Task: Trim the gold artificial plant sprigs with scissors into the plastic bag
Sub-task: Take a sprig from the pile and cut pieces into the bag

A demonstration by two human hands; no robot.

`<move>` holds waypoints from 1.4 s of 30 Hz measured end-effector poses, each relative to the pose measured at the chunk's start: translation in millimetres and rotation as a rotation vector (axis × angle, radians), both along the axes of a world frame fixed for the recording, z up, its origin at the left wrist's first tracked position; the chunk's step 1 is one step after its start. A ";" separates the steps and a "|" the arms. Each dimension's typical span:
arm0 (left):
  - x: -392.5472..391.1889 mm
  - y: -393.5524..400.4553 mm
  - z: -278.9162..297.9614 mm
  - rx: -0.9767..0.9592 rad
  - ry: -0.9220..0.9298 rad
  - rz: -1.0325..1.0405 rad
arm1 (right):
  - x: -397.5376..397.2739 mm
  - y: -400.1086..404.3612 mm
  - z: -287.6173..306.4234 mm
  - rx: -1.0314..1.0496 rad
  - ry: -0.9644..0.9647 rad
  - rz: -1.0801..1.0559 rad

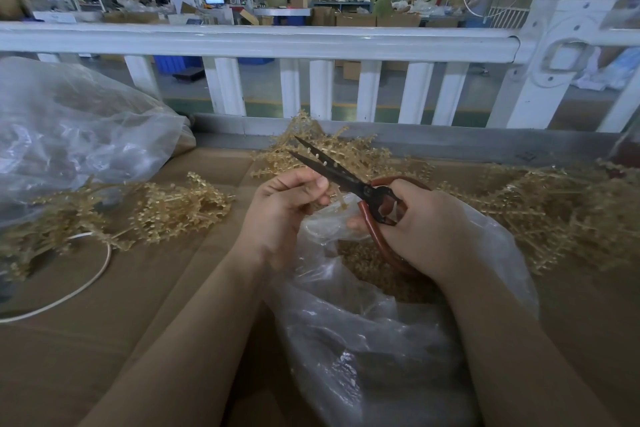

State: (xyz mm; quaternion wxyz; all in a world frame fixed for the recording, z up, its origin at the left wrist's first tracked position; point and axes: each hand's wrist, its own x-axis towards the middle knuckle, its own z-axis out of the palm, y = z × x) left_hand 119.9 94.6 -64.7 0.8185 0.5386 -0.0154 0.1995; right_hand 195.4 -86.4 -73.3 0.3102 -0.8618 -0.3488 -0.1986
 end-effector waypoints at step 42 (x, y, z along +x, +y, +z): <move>-1.5 6.4 -1.5 0.164 -0.099 0.078 | 2.4 1.4 0.3 0.036 0.124 -0.017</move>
